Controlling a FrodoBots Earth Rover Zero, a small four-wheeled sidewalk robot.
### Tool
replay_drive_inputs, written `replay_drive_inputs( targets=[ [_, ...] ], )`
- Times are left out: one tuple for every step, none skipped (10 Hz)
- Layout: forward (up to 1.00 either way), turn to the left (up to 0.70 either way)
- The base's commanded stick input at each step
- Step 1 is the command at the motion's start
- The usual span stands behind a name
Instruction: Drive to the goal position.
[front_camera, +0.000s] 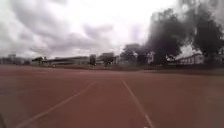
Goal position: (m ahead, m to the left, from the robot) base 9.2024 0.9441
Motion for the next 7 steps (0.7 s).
replay_drive_inputs(
  targets=[
    [0.7, 0.0],
    [0.7, 0.0],
    [0.7, 0.0],
    [0.7, 0.0],
    [0.7, 0.0],
    [0.7, 0.0],
    [0.7, 0.0]
  ],
)
